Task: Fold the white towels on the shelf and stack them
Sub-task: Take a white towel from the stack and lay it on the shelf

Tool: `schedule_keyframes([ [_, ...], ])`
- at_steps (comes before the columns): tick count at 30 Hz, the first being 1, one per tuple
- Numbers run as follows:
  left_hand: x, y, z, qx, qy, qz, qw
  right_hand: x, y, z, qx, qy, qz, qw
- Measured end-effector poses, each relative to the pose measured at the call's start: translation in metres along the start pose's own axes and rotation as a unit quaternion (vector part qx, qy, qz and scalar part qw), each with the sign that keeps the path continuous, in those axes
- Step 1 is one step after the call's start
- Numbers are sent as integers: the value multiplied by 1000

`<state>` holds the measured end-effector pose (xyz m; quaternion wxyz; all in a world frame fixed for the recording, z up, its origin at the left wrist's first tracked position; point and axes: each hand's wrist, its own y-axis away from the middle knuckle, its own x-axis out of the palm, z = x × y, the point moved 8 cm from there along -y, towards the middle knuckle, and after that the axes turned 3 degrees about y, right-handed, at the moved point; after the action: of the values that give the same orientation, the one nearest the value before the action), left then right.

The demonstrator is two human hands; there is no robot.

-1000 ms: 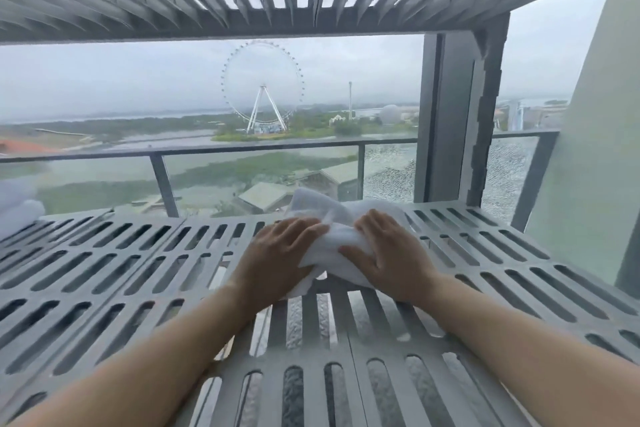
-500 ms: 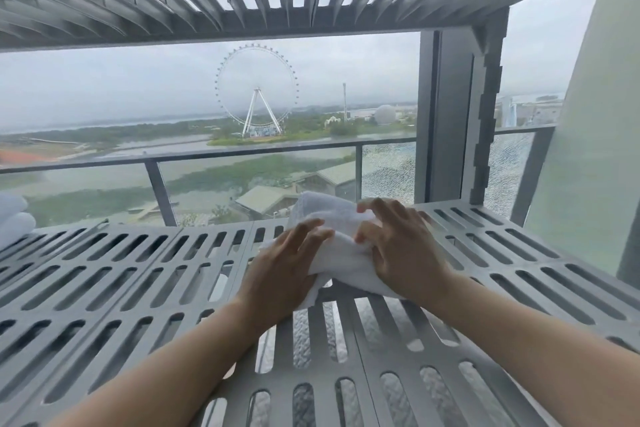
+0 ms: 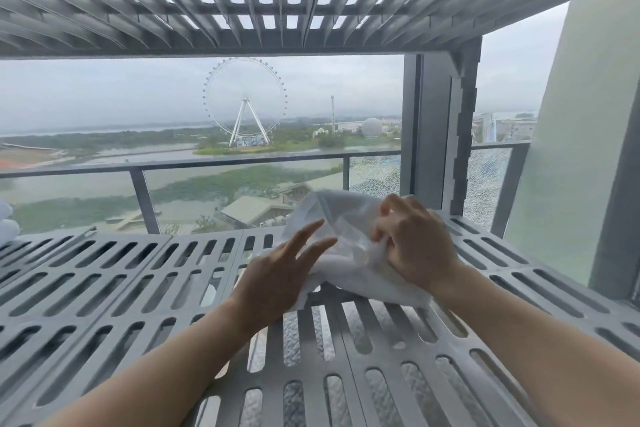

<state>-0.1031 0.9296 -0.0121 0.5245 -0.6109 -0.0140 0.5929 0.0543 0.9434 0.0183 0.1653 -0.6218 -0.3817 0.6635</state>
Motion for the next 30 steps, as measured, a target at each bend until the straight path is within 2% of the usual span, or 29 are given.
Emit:
schedule_keyframes([
  [5,5,1,2,26,4,18,999,9,1,-23,86,96,100,987],
  [8,9,2,5,10,42,24,999,12,1,-14,57,102,114,987],
  [12,7,3,4,5,49,17,999,14,2,15,-37,33,65,997],
  [15,4,3,2,8,52,8,999,45,8,27,-90,48,156,983],
  [18,3,2,0,21,36,18,999,63,7,13,-50,56,216,974],
  [22,-1,1,13,-3,41,11,999,50,6,-19,22,63,192,979],
  [26,-5,-1,23,-29,22,6,999,18,3,-35,66,46,98,992],
  [30,-2,-3,20,-58,50,24,997,12,-3,-29,40,105,77,991],
])
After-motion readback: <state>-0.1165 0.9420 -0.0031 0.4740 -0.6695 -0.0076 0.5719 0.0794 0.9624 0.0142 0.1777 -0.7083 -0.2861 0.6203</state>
